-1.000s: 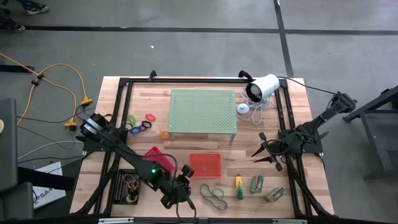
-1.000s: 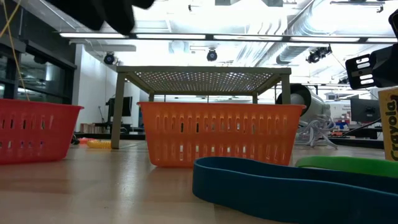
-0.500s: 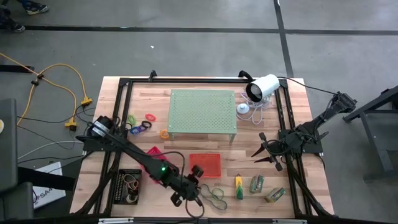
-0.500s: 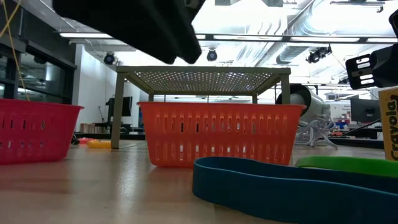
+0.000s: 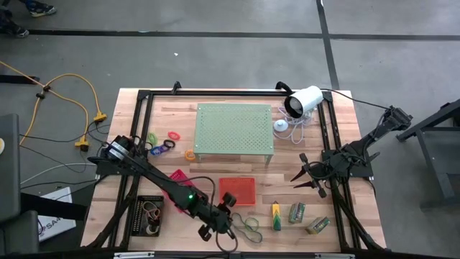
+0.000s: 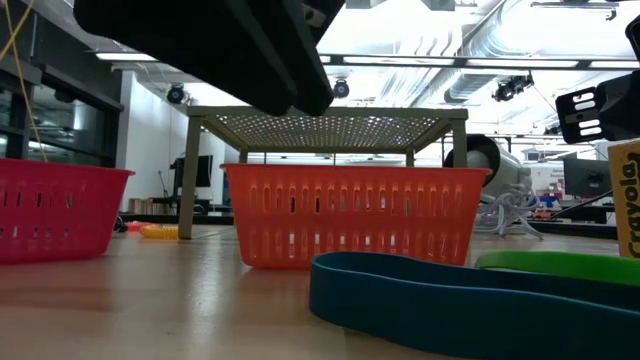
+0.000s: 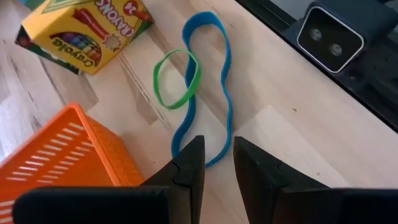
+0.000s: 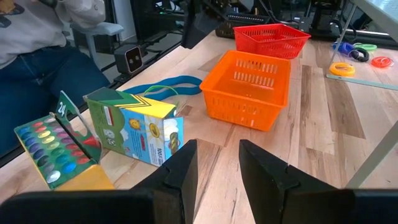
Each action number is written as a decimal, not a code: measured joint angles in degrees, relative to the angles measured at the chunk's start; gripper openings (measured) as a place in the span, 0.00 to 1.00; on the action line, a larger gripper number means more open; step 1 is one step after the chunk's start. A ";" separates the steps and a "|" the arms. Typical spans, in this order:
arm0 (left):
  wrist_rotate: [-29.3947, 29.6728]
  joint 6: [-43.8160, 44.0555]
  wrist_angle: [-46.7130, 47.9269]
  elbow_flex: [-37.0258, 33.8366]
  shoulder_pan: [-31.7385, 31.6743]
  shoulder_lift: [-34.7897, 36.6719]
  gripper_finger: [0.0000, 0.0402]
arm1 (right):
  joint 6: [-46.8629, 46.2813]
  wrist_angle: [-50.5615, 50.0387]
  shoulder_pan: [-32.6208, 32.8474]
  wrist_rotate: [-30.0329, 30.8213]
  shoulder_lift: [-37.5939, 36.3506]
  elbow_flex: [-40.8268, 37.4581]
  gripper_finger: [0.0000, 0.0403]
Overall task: Pick & Place Office Desk Supplies
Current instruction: Put the green rubber band into the black bin
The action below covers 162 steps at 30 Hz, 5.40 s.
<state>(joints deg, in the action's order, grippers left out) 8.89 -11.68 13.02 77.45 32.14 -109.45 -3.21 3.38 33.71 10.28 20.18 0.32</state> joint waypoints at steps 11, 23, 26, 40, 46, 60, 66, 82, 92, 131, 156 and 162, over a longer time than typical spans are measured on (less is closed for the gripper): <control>3.66 -3.16 -4.35 0.08 -0.32 -0.41 0.20 | -0.01 -0.02 0.00 0.00 0.00 0.02 0.26; -0.10 -5.05 1.14 11.91 -2.80 -9.19 0.20 | 0.00 -0.04 0.01 0.00 0.00 0.02 0.26; -1.97 -5.47 2.20 14.21 -2.80 -11.73 0.20 | 0.01 -0.04 0.00 0.00 0.00 0.01 0.26; -3.39 -7.40 0.80 15.98 -2.89 -14.15 0.20 | 0.01 -0.07 0.01 0.00 0.02 0.01 0.26; -2.98 -7.55 -1.59 15.97 -2.89 -15.81 0.20 | -0.01 -0.07 0.01 0.01 0.01 0.00 0.26; -3.07 -6.90 -2.74 15.93 -2.89 -17.09 0.20 | 0.01 0.07 0.00 0.04 0.00 0.02 0.26; -3.06 -5.05 -1.68 15.93 -2.89 -17.09 0.20 | -0.01 0.11 0.00 0.04 0.00 0.01 0.26; -3.07 -3.66 -0.50 15.93 -2.89 -17.09 0.20 | -0.01 0.20 0.02 0.03 0.00 0.02 0.26; -3.10 -3.28 -0.38 15.93 -2.89 -17.09 0.20 | 0.01 0.22 0.02 0.02 0.00 0.02 0.26; -3.11 -3.93 0.44 15.93 -3.26 -17.11 0.01 | 0.01 0.22 0.02 0.02 0.00 0.00 0.26; -0.06 -4.81 0.87 15.91 -2.49 -15.32 0.00 | -0.01 0.20 0.01 0.01 0.00 0.02 0.26; 2.11 -4.87 1.36 15.91 -1.62 -14.40 0.00 | 0.01 0.13 0.02 0.00 0.00 0.02 0.26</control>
<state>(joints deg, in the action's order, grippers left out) 11.00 -16.55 14.37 93.36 30.52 -123.85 -3.21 3.51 33.74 10.28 20.18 0.34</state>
